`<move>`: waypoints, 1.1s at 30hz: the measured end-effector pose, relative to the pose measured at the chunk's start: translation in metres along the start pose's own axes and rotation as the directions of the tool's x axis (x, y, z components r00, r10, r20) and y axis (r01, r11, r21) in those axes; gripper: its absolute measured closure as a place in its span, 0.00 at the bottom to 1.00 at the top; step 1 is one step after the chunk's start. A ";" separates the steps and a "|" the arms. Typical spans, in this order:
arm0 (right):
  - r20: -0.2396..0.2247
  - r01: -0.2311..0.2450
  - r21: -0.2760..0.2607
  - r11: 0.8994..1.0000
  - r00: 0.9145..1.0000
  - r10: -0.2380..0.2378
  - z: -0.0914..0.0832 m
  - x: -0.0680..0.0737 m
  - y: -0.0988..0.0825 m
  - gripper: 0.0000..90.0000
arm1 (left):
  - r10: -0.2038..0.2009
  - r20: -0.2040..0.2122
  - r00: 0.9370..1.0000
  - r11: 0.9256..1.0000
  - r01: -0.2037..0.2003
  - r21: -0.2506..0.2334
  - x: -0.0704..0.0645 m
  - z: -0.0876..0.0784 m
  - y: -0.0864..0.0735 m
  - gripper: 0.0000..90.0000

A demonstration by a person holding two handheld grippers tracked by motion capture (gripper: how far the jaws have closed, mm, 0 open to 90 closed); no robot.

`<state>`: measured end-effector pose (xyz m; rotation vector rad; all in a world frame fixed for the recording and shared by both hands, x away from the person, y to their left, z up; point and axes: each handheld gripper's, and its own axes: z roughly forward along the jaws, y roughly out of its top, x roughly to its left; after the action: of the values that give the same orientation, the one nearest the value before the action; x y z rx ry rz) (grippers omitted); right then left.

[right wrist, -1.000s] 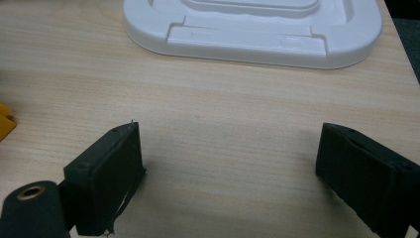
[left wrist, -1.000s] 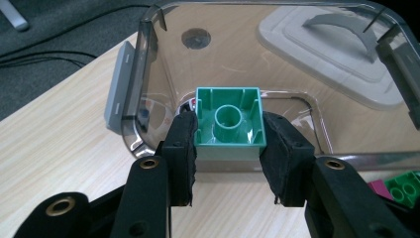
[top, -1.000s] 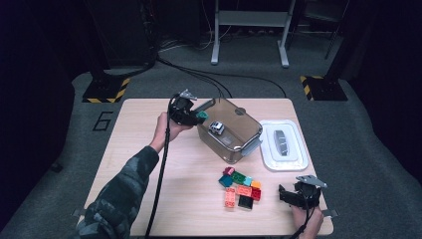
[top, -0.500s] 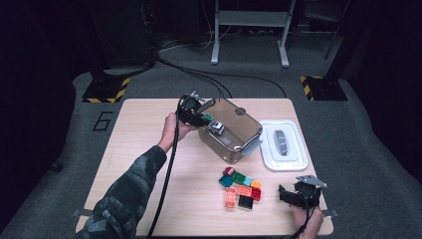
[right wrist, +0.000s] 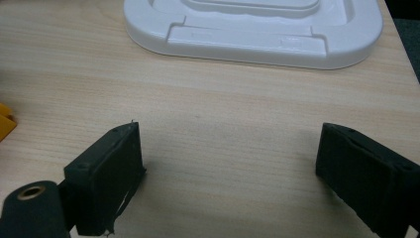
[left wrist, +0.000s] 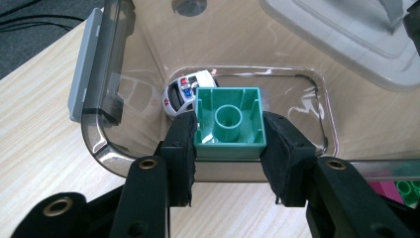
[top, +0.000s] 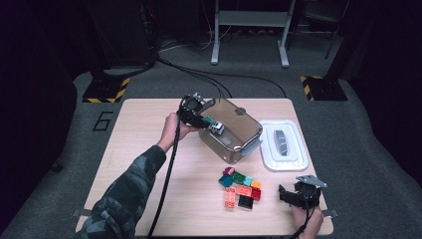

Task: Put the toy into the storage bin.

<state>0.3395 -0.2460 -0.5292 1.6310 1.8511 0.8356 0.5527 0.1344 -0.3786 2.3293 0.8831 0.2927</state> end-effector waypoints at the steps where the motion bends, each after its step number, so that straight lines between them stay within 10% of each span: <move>1: 0.000 0.000 0.001 1.000 1.000 0.000 0.000 0.000 0.000 0.11 | -0.003 -0.002 1.000 1.000 0.003 -0.002 -0.001 -0.001 0.000 0.64; 17: 0.000 -0.002 0.001 1.000 1.000 0.002 0.000 0.000 0.000 0.11 | 0.005 -0.017 1.000 0.996 -0.006 -0.090 -0.006 -0.037 -0.012 0.26; 33: 0.005 -0.006 0.005 1.000 1.000 0.006 -0.001 0.000 0.000 0.12 | 0.028 0.015 0.999 0.989 -0.026 -0.146 -0.048 -0.043 -0.083 0.17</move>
<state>0.3392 -0.2460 -0.5287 1.6407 1.8477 0.8293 0.4562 0.1710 -0.3963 2.2066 0.7951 0.3373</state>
